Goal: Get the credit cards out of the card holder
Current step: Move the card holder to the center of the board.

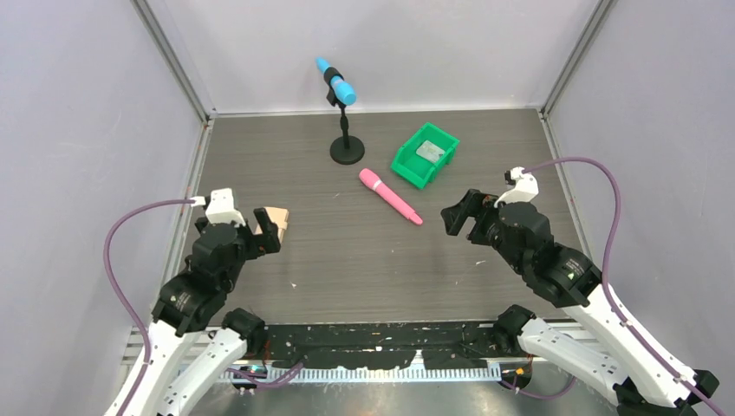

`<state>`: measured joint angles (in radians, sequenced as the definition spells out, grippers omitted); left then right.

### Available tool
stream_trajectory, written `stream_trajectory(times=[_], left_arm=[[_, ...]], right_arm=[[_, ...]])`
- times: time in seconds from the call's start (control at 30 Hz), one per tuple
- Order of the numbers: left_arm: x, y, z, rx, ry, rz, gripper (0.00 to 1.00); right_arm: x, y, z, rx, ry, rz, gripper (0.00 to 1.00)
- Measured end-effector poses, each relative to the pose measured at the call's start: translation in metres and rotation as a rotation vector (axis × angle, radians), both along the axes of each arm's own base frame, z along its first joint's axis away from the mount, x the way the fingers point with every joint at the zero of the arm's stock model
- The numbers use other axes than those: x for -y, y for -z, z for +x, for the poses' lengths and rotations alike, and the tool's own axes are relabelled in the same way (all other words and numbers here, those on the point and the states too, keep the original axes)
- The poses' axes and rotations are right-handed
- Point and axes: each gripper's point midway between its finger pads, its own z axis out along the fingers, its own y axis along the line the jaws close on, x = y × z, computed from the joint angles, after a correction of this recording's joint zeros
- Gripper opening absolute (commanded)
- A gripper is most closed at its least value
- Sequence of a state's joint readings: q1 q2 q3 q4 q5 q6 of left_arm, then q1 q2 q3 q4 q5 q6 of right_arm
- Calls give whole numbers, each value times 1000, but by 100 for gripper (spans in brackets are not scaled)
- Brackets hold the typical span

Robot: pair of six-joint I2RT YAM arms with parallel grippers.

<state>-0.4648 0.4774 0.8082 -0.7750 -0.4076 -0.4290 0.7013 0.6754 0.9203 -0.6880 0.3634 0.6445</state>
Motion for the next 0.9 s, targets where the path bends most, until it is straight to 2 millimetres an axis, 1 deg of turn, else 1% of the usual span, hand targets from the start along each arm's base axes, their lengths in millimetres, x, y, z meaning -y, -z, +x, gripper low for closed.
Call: stream_trajectory(times=[0.13, 0.23, 0.3, 0.4, 0.5, 0.63, 0.7, 0.8, 0.9], left_arm=[[-3, 4, 4, -21, -15, 33, 98], [-3, 11, 10, -62, -27, 72, 98], [-2, 15, 17, -106, -36, 100, 95], [0, 16, 28, -167, -52, 131, 95], [-1, 20, 41, -222, -82, 150, 92], [-10, 43, 52, -341, -113, 108, 89], [-19, 55, 57, -404, -141, 63, 88], [-27, 73, 62, -483, -159, -5, 88], [-26, 89, 67, -554, -150, -64, 85]], right_arm=[[-2, -2, 2, 11, -4, -3, 95], [-3, -3, 4, 20, -7, 2, 95], [-3, -3, 4, 24, -10, 2, 95], [-3, -5, 3, 39, -16, 2, 95], [-2, -6, 3, 52, -21, -3, 95], [-3, -4, 3, 68, -34, -4, 95], [-4, 0, 3, 71, -46, -10, 96], [-5, 9, 3, 65, -58, -32, 96], [-7, 13, 3, 69, -78, -49, 98]])
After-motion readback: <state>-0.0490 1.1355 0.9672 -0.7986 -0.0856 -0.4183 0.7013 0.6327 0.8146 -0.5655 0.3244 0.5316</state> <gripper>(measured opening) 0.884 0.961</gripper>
